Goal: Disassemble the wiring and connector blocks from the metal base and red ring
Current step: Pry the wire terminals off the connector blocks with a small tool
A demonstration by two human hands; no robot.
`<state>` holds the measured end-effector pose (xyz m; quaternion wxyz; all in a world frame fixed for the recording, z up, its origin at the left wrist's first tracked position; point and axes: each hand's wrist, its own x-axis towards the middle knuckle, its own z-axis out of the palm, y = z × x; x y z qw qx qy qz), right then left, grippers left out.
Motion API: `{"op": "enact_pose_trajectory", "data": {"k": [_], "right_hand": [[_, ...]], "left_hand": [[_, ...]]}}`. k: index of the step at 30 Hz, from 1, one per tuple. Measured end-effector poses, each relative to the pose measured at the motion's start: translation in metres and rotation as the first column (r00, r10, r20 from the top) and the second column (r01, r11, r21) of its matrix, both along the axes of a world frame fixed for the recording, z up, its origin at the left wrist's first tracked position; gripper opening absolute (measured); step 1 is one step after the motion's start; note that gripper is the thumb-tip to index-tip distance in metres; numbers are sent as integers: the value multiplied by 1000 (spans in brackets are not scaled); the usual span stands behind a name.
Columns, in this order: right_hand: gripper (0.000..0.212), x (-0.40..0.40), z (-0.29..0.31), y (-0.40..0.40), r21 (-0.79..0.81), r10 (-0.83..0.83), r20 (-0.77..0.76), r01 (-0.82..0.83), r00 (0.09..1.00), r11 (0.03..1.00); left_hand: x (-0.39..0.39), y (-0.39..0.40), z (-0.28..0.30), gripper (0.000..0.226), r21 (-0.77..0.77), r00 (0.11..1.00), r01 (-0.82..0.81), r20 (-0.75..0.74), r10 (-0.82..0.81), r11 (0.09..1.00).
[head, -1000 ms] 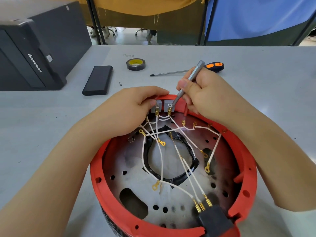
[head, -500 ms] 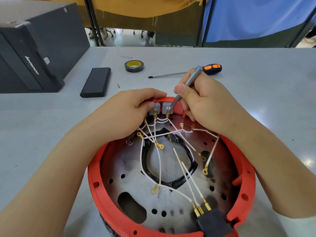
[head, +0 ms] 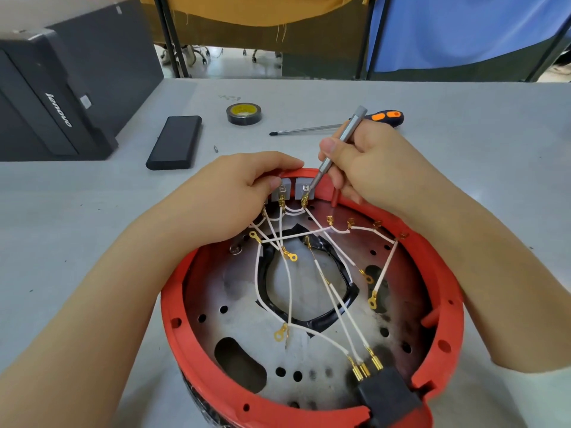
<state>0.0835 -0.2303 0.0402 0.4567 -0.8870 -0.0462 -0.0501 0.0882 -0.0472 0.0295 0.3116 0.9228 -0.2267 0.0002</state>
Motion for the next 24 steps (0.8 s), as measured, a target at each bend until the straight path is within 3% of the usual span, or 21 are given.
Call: {"op": "enact_pose_trajectory", "data": {"k": [7, 17, 24], "right_hand": [[15, -25, -1, 4, -65, 104, 250, -91, 963, 994], [25, -29, 2, 6, -359, 210, 269, -105, 940, 927], [25, -29, 1, 7, -345, 220, 249, -125, 943, 930]], "left_hand": [[-1, 1, 1, 34, -4, 1000, 6, 22, -6, 1000], [0, 2, 0, 34, -17, 1000, 18, 18, -17, 1000], [-1, 3, 0, 35, -7, 1000, 29, 11, -29, 1000]]}}
